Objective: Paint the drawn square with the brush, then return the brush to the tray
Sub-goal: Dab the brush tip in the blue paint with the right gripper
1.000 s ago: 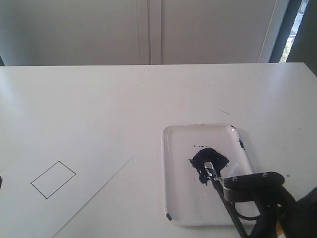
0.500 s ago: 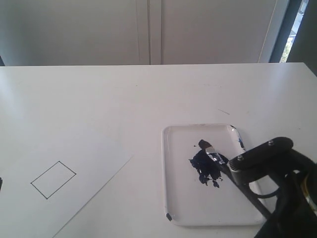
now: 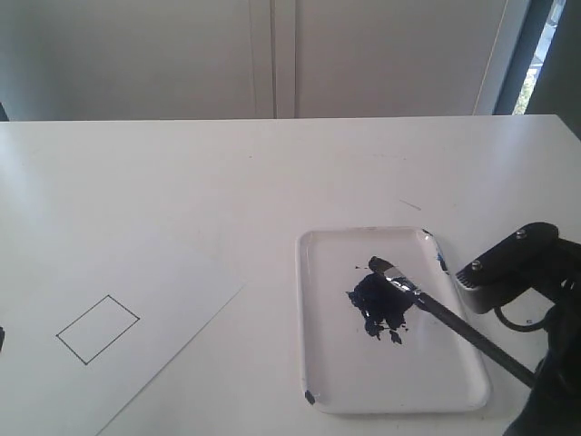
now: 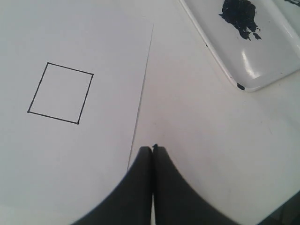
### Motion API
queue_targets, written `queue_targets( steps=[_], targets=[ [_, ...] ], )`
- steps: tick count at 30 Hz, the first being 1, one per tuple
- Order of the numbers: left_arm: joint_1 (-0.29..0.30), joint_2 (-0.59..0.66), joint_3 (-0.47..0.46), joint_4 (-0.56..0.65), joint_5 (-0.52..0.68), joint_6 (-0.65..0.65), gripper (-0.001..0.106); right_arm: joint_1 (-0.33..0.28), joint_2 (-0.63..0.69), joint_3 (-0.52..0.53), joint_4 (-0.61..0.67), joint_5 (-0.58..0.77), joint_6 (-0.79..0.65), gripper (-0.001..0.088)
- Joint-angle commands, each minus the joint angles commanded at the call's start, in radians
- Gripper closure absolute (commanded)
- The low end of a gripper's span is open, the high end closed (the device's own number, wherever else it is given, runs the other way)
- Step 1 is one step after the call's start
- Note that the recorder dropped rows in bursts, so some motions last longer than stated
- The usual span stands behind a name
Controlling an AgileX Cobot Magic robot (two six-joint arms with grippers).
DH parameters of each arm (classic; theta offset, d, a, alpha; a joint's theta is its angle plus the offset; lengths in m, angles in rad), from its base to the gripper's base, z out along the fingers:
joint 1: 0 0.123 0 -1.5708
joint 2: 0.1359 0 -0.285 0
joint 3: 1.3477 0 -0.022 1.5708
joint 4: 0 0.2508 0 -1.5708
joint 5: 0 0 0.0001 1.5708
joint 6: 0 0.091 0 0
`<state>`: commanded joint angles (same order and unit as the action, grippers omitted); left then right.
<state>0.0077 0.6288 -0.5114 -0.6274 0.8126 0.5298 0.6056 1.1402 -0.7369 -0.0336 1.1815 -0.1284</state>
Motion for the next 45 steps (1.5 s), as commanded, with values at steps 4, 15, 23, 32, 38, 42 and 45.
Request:
queue_targets(
  steps=[4, 15, 23, 32, 38, 42, 45],
  targets=[
    [0.0, 0.0, 0.0, 0.0, 0.0, 0.0, 0.105, -0.02, 0.083, 0.0, -0.032, 0.008, -0.028, 0.0868],
    [0.0, 0.0, 0.0, 0.0, 0.0, 0.008, 0.105, -0.049, 0.187, 0.0, -0.117, -0.042, 0.081, 0.0868],
    [0.0, 0.0, 0.0, 0.0, 0.0, 0.008, 0.105, -0.049, 0.247, 0.0, -0.101, -0.042, 0.081, 0.0868],
    [0.0, 0.0, 0.0, 0.0, 0.0, 0.008, 0.105, -0.049, 0.269, 0.0, -0.074, -0.052, 0.081, 0.0868],
    [0.0, 0.0, 0.0, 0.0, 0.002, 0.008, 0.105, -0.049, 0.267, 0.0, -0.034, -0.058, 0.059, 0.0868],
    [0.0, 0.0, 0.0, 0.0, 0.002, 0.008, 0.105, -0.049, 0.267, 0.0, -0.024, -0.064, 0.05, 0.0868],
    [0.0, 0.0, 0.0, 0.0, 0.002, 0.008, 0.105, -0.049, 0.255, 0.0, -0.013, -0.087, 0.05, 0.0868]
  ],
)
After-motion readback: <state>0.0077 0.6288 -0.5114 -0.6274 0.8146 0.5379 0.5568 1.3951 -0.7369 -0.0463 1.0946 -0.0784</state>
